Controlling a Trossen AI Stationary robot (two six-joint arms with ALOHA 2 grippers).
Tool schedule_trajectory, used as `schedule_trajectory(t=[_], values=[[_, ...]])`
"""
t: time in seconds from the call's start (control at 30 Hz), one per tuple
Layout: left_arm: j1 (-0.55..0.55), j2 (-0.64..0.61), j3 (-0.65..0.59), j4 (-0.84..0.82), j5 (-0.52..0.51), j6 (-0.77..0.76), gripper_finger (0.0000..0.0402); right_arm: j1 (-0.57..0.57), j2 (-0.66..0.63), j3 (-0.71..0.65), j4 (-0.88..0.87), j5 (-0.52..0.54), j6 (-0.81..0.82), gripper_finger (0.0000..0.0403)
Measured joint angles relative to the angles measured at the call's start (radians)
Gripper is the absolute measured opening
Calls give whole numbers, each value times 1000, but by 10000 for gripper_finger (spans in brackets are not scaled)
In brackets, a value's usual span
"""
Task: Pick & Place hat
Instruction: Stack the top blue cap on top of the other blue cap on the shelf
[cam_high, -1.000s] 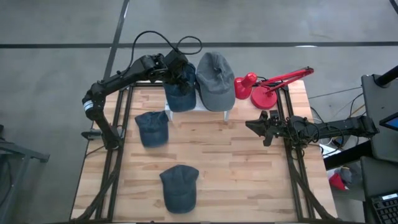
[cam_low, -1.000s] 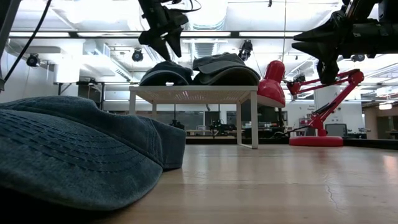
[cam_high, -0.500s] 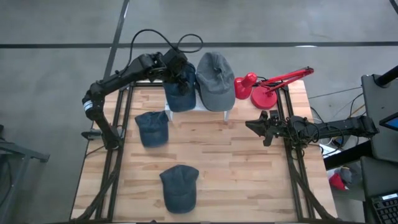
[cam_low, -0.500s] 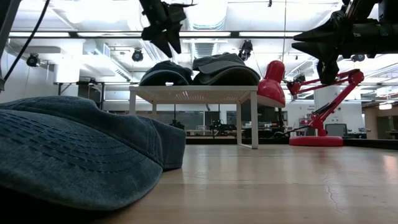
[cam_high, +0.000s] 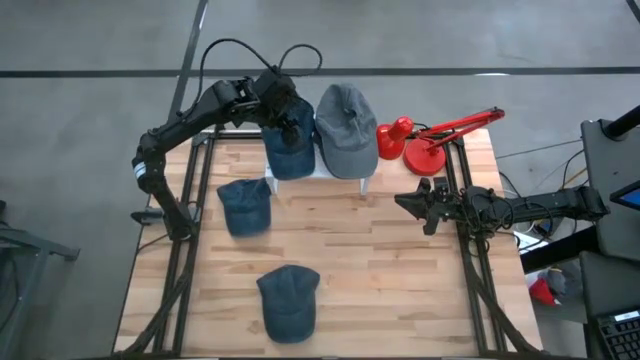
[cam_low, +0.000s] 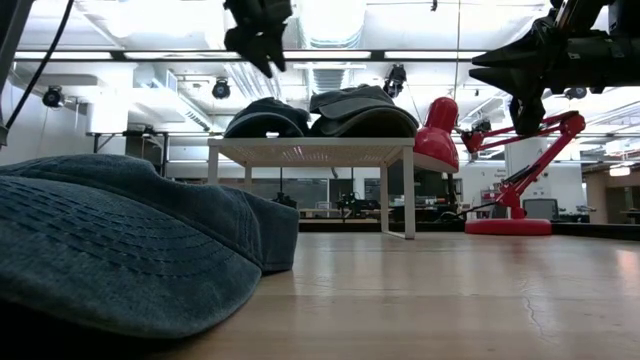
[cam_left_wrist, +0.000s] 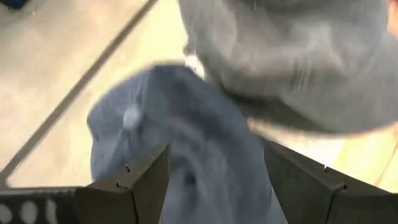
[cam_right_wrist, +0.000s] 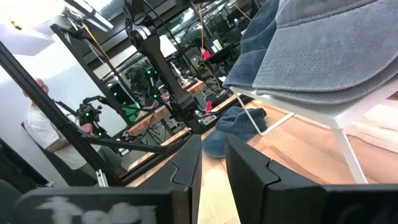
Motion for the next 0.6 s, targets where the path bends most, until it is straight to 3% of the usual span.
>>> schedule_trajectory(t=[0.1, 0.23, 0.4, 0.6], values=[[0, 0, 25, -147, 0, -27, 257, 0, 0, 0, 0, 0, 4, 68], [-1, 0, 45, -394, 1, -175, 257, 0, 0, 0, 0, 0, 5, 68], [-14, -56, -5, -368, 73, -357, 257, 0, 0, 0, 0, -2, 12, 68], [-50, -115, -52, -389, 83, -552, 257, 0, 0, 0, -9, -3, 24, 68]])
